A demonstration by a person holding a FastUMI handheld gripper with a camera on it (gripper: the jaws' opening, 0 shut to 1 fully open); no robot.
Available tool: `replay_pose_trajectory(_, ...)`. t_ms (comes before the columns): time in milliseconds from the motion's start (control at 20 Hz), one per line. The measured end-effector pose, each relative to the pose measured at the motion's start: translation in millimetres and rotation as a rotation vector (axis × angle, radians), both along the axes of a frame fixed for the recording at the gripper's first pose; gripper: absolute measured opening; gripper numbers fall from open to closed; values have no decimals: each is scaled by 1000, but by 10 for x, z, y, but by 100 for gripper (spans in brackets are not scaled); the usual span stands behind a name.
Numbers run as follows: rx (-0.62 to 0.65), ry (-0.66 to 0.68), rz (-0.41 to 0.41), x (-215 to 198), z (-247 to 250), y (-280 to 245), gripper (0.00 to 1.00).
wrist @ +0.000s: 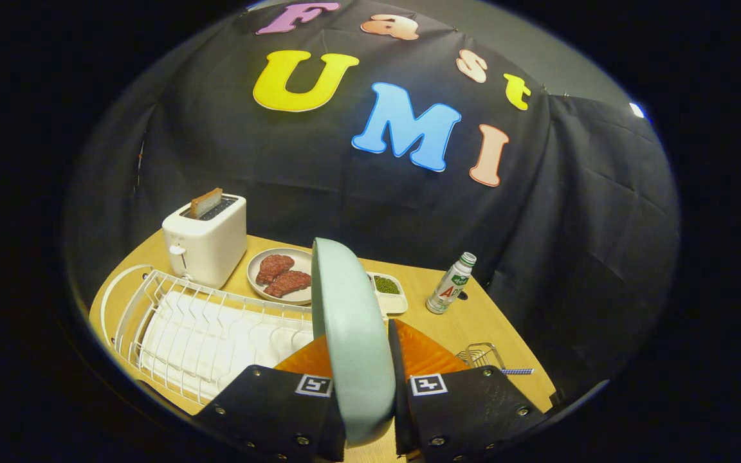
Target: Take the plate from the dish rack, then take the spoon from the basket and place it into the plate.
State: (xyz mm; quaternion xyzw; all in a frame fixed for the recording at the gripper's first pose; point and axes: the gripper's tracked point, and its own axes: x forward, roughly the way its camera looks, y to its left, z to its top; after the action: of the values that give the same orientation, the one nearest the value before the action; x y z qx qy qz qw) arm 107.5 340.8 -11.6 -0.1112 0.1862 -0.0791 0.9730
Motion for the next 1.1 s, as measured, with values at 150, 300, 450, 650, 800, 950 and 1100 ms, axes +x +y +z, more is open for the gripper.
replay_pose_trajectory(150,13,-10,-14,-183,63,-129,29)
replay_pose_trajectory(300,4,-3,-36,-437,56,-313,29)
replay_pose_trajectory(450,10,20,-40,-727,-40,-451,29)
replay_pose_trajectory(650,-1,43,-13,-1064,-163,-576,29)
replay_pose_trajectory(800,-13,68,13,-1285,-283,-653,29)
replay_pose_trajectory(950,0,108,26,-1458,-464,-714,29)
replay_pose_trajectory(1100,30,148,46,-1588,-630,-739,29)
